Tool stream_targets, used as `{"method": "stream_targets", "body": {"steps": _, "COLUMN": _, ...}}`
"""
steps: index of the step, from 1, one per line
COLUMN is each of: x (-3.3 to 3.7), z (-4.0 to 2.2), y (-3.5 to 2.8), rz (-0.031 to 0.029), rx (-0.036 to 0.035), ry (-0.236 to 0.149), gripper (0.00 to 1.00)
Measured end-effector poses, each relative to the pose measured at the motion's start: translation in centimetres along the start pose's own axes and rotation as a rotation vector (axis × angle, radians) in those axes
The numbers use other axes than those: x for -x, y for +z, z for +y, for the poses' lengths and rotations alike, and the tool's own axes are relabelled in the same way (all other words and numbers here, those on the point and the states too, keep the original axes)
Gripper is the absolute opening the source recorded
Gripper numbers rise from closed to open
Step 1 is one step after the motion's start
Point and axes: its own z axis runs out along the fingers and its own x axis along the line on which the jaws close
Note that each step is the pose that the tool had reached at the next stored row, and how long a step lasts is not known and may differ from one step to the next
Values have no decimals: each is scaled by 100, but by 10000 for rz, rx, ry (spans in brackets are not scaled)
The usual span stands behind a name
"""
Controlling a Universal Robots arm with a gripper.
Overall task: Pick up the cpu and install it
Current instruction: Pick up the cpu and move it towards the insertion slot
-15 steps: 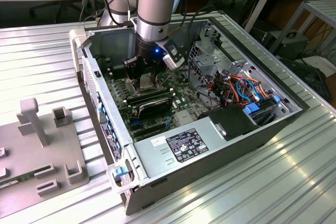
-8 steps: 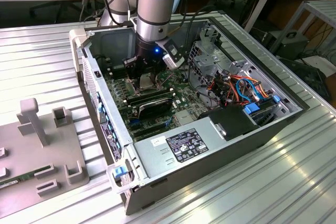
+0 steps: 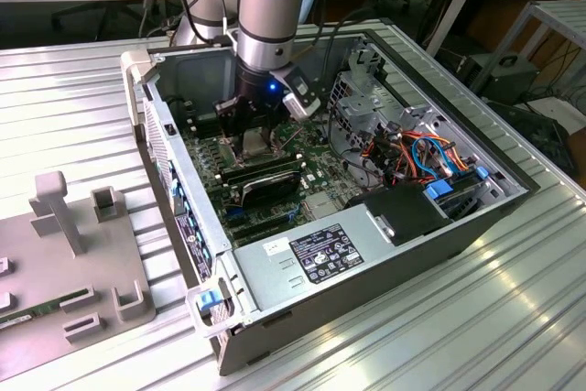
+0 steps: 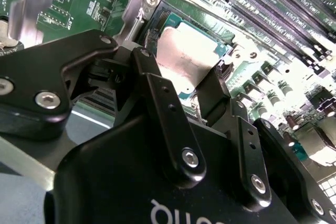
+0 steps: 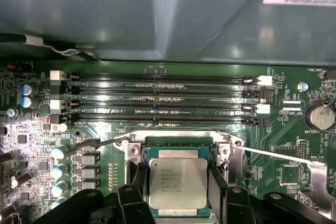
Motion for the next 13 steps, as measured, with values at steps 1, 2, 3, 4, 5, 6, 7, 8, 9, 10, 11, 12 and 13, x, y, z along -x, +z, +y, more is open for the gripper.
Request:
{"method": "stream_targets", "body": {"steps": 1, "x": 0, "z": 5, "y": 0, "rz": -6, "rx": 1, "ry": -3, "gripper": 55}}
{"method": "stream_targets", "body": {"steps": 2, "x": -2, "z": 6, "y": 1, "rz": -14, "rx": 1, "ry": -9, "gripper": 55}}
{"method": "stream_targets", "body": {"steps": 3, "x": -5, "z": 6, "y": 1, "rz": -18, "rx": 1, "ry": -14, "gripper": 55}}
{"method": "stream_targets", "body": {"steps": 4, "x": -11, "z": 7, "y": 1, "rz": -20, "rx": 2, "ry": -14, "gripper": 55}}
{"method": "stream_targets", "body": {"steps": 5, "x": -20, "z": 7, "y": 1, "rz": -21, "rx": 2, "ry": -16, "gripper": 55}}
{"method": "stream_targets", "body": {"steps": 6, "x": -28, "z": 7, "y": 0, "rz": -21, "rx": 1, "ry": -15, "gripper": 55}}
{"method": "stream_targets", "body": {"steps": 7, "x": -31, "z": 7, "y": 0, "rz": -22, "rx": 1, "ry": -18, "gripper": 55}}
{"method": "stream_targets", "body": {"steps": 8, "x": -31, "z": 6, "y": 1, "rz": -22, "rx": 2, "ry": -26, "gripper": 55}}
{"method": "stream_targets", "body": {"steps": 9, "x": -31, "z": 6, "y": 3, "rz": -22, "rx": 2, "ry": -40, "gripper": 55}}
{"method": "stream_targets", "body": {"steps": 10, "x": -31, "z": 6, "y": 5, "rz": -21, "rx": 2, "ry": -56, "gripper": 55}}
{"method": "stream_targets", "body": {"steps": 11, "x": -32, "z": 6, "y": 7, "rz": -22, "rx": 2, "ry": -73, "gripper": 55}}
{"method": "stream_targets", "body": {"steps": 12, "x": -32, "z": 6, "y": 8, "rz": -21, "rx": 3, "ry": -92, "gripper": 55}}
{"method": "stream_targets", "body": {"steps": 13, "x": -32, "z": 7, "y": 9, "rz": -21, "rx": 3, "ry": -103, "gripper": 55}}
